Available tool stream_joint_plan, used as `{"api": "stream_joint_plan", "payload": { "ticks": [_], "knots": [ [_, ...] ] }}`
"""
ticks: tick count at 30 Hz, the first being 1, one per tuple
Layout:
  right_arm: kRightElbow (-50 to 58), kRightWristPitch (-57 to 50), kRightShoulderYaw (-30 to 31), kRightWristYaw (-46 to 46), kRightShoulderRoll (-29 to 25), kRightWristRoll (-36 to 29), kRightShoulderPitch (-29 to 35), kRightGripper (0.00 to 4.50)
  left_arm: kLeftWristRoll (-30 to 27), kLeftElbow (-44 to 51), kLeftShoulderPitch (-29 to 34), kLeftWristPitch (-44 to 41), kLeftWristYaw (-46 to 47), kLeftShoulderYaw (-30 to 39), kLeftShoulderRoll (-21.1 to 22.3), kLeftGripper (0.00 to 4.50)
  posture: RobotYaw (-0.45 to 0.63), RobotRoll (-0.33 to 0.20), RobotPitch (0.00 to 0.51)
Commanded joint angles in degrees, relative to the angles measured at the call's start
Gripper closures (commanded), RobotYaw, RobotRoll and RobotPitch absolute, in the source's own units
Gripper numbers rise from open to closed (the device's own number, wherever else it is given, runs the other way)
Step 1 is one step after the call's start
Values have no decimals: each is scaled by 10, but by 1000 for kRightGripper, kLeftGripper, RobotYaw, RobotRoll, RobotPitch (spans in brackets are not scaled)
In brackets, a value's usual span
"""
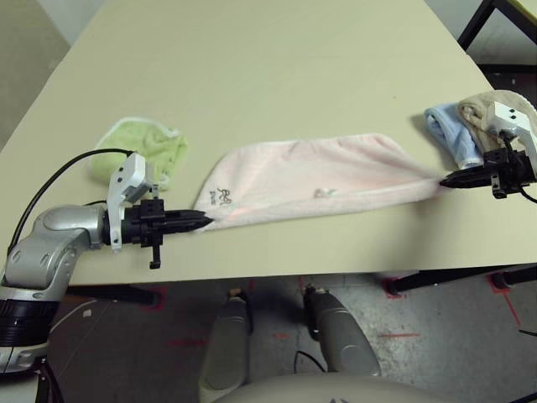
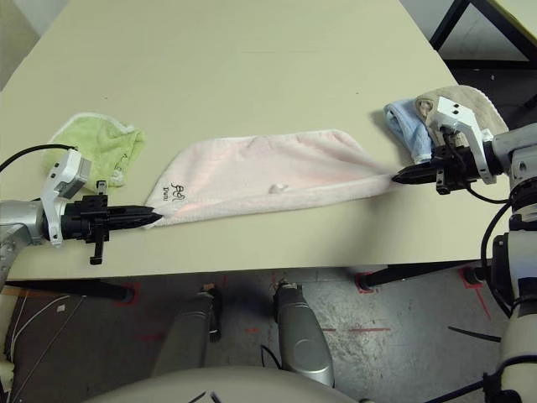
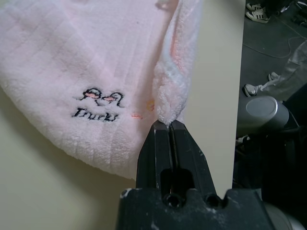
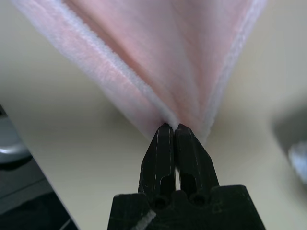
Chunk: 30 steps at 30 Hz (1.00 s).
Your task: Fold the towel and set it aside.
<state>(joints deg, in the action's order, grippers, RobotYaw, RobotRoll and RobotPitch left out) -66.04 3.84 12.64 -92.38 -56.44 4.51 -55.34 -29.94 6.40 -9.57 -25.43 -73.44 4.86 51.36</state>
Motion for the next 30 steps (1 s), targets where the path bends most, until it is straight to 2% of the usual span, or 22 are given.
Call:
{"api": "stream_joint_plan", "payload": {
  "ticks": [1, 7, 11, 15, 17, 21, 24, 30],
  "knots": [
    [-2, -21, 39, -1, -30, -7, 4, 4500, 0, 16, 14, -3, -9, -10, 3, 4481, 74, 0, 183],
    [22, -65, 82, -1, -45, -62, 3, 4500, -44, 42, 14, -37, -5, 5, -2, 4481, 73, 0, 182],
    [5, -37, 0, 14, -6, -86, -24, 4500, -96, 27, -33, -59, 75, 59, -65, 4481, 69, 0, 178],
    [-12, 0, -47, 78, 25, -83, -36, 4500, -107, 33, -34, -66, 119, 85, -95, 4481, 71, 0, 175],
    [-20, 16, -65, 114, 38, -80, -40, 4500, -103, 33, -31, -62, 138, 91, -106, 4481, 77, 0, 174],
    [-37, 47, -78, 202, 68, -58, -54, 4500, -52, 9, -33, -17, 182, 84, -122, 4481, 89, 0, 174],
    [-46, 57, -78, 237, 84, -43, -64, 4500, -20, -11, -45, 9, 209, 75, -132, 4481, 90, 0, 175],
    [-64, 57, -72, 297, 112, -11, -81, 4500, 6, -19, -54, 22, 238, 61, -149, 4481, 87, 0, 178]
  ]
}}
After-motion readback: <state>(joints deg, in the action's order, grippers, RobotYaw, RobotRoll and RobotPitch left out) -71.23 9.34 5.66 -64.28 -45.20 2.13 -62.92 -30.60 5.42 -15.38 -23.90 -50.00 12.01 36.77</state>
